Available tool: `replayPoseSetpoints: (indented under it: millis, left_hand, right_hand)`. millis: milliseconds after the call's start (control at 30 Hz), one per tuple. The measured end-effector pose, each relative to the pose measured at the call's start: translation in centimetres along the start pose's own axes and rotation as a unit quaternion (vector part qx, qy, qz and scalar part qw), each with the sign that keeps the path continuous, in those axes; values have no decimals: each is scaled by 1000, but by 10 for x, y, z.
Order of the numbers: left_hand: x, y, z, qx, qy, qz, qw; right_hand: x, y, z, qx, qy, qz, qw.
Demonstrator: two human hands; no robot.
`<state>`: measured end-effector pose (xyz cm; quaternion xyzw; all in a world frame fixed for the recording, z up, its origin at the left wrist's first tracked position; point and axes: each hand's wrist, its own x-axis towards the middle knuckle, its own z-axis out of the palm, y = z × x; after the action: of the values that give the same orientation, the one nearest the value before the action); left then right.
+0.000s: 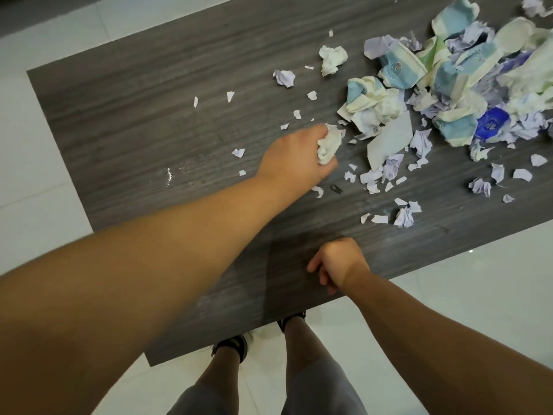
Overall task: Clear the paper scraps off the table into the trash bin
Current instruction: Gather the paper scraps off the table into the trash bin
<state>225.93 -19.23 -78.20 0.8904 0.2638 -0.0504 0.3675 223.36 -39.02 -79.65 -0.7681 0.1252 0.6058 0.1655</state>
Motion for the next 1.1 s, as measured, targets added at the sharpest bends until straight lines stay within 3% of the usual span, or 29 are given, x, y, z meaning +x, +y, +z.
replayPoseSetpoints:
  millis: [167, 300, 600, 733, 867, 967, 1100]
  left_hand:
    - [-50, -17, -23, -195, 11, -113, 974]
    - [-88, -34, -39, -320, 13, -182, 930]
    - [-181, -97, -75, -366, 80, -301, 877]
    - [-220, -146, -93, -348, 122, -327, 870]
    - [-252, -197, -110, -332, 192, -382, 841]
    - [-276, -241, -123, -322, 249, -443, 799]
    - [-303, -310, -120, -313, 319, -521, 727]
  right_hand:
    - [0, -1, 0, -12, 30, -4, 999]
    - [-3, -3, 2, -20, 54, -10, 998]
    - [-27, -22, 39, 1, 165, -1, 986]
    - [-50, -55, 118, -102, 110, -92, 984]
    - [-61, -107, 215, -187, -13, -145, 972]
    - [-65, -146, 276, -254, -58, -166, 951]
    - [-62, -174, 323, -293, -53, -160, 941]
